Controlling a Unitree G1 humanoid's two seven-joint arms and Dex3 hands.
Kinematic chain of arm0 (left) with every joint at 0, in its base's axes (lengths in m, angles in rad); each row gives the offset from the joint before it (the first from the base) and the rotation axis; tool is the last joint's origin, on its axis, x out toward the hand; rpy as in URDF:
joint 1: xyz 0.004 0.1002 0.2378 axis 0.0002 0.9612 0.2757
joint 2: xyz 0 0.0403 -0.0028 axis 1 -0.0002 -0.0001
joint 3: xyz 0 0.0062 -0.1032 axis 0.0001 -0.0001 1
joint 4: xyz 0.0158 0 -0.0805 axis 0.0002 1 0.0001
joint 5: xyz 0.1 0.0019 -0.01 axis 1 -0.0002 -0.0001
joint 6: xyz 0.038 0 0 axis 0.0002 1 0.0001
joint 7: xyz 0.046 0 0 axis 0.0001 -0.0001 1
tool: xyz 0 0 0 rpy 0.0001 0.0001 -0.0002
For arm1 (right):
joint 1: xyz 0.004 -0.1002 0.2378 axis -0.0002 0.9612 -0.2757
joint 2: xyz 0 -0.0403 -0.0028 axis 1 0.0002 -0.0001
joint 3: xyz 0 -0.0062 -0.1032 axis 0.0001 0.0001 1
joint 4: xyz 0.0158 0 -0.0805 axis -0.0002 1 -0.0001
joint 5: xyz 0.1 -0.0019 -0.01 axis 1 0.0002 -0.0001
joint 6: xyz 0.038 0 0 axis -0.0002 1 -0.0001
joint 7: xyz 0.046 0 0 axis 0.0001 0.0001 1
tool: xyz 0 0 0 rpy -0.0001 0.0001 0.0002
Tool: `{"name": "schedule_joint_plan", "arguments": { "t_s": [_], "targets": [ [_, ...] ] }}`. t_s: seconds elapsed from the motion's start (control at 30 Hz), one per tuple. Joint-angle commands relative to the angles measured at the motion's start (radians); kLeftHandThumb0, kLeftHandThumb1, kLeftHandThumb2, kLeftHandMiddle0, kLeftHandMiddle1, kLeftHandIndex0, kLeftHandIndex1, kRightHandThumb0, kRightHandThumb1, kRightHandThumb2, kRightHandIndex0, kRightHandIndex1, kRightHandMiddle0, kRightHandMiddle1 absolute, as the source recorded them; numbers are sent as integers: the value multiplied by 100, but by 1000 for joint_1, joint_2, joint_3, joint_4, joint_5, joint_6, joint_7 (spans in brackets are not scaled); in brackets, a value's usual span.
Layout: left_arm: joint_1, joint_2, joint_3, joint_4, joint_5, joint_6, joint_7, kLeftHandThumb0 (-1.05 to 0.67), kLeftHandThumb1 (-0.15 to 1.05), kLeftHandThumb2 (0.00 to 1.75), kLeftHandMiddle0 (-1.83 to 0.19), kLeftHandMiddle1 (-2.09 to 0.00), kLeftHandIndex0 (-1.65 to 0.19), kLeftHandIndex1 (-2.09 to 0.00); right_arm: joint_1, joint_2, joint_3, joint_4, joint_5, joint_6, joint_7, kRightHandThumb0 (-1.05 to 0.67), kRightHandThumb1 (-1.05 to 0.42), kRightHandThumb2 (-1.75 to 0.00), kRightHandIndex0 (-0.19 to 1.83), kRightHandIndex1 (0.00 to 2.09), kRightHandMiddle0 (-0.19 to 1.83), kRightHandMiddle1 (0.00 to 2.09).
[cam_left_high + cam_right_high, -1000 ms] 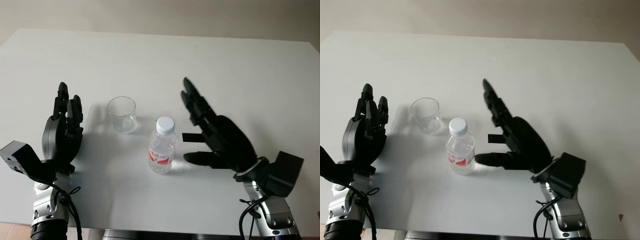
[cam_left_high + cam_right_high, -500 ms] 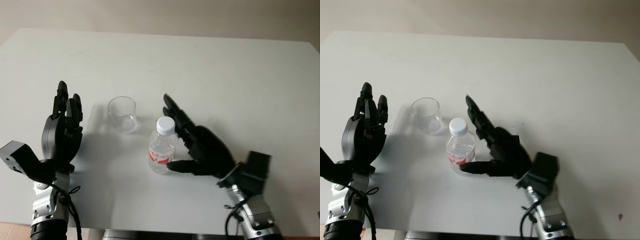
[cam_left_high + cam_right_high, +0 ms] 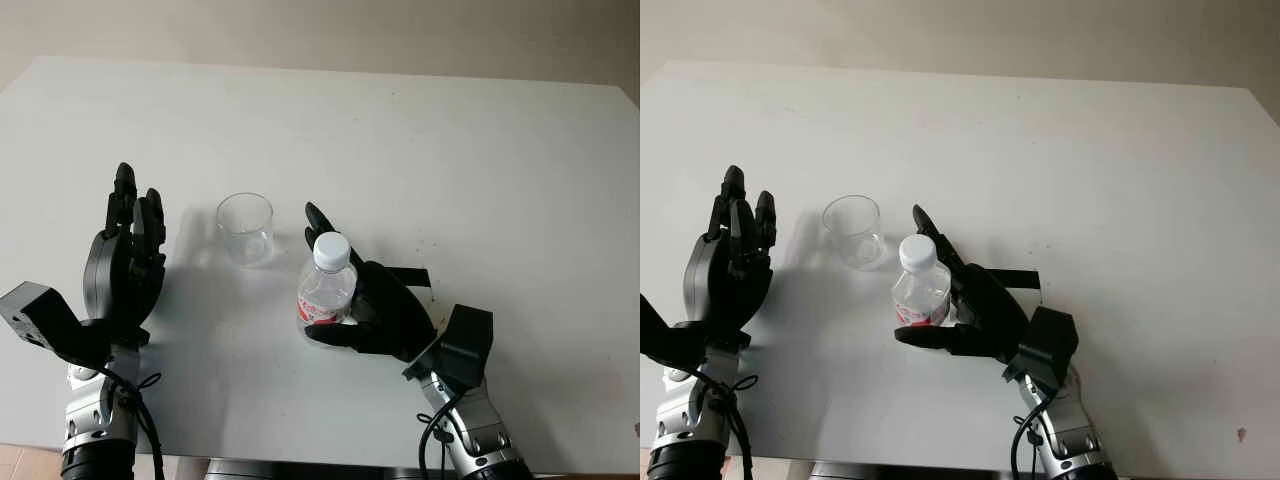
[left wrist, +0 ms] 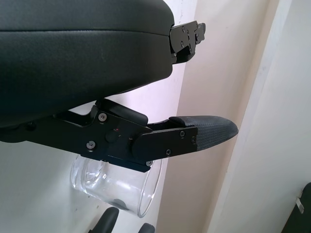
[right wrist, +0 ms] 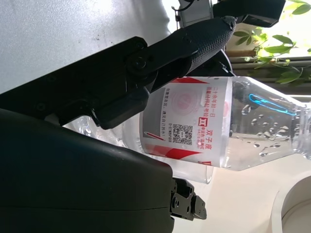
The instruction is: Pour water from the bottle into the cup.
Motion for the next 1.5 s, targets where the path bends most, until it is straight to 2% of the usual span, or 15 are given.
{"name": "schedule_joint_plan", "arguments": {
  "t_s": [0.0,0.2,0.3,0.37,0.43,0.47,0.53,0.63,0.83,0.87,0.93,1.0,1.23,1.37,1.47],
  "targets": [
    [7,-3,-2,3,8,-11,-2,-72,105,52,19,-5,19,-2,2,-3,2,-27,9,5,10,-98,-91,-5,-19,0,-19,0],
    [5,-7,-4,6,10,-13,1,-72,105,52,18,-5,19,-3,6,-4,7,-60,14,2,24,-99,-92,-6,-19,0,-19,0],
    [3,-8,-4,9,8,-14,-2,-72,105,52,19,-5,19,-2,7,11,8,-81,37,24,20,-93,-90,-5,-19,0,-19,0],
    [2,-10,-4,8,11,-12,2,-72,105,52,18,-5,19,-2,-1,20,8,-95,65,51,28,-84,-87,-4,-6,8,-5,8],
    [0,-13,-4,5,12,-11,5,-73,105,52,18,-6,19,-2,-22,21,9,-92,108,76,69,-64,-84,-5,-1,129,7,138],
    [-2,-13,-4,4,11,-10,5,-73,105,51,18,-5,19,-2,-32,19,8,-89,124,88,88,-55,-85,-6,11,174,19,180],
    [-4,-12,-3,5,6,-8,0,-72,105,51,18,-6,19,-3,-49,15,9,-80,138,91,122,-50,-86,-6,41,200,45,202],
    [-7,-10,-1,8,9,-15,0,-72,105,51,17,-6,17,-4,-75,-8,16,-81,133,125,163,-52,-86,-6,80,208,77,209],
    [-14,-9,2,14,7,-14,0,-72,105,50,16,-6,17,-5,-105,-54,30,-97,97,158,202,-63,-88,-6,123,209,110,209],
    [-17,-9,2,17,8,-14,2,-72,105,49,16,-6,17,-5,-107,-66,33,-101,83,150,205,-63,-88,-6,126,209,112,209],
    [-21,-10,4,20,6,-16,1,-72,105,48,16,-6,17,-5,-111,-88,40,-118,58,151,210,-61,-91,-6,149,209,129,209],
    [-23,-9,6,24,2,-16,-1,-72,105,48,16,-6,17,-5,-114,-103,45,-125,42,143,219,-58,-93,-6,161,209,140,209],
    [-24,-8,10,20,-5,-11,0,-71,105,48,18,-5,19,-4,-98,-111,54,-141,-11,89,192,-44,-102,-7,182,209,181,209],
    [-29,-4,11,28,0,-14,3,-71,105,48,18,-5,19,-4,-100,-84,42,-121,-50,36,109,-39,-105,-10,183,209,183,209],
    [-34,-5,10,31,5,-17,8,-71,105,48,18,-5,19,-4,-119,-66,29,-108,-52,53,54,-34,-104,-10,183,209,183,209]
  ]
}}
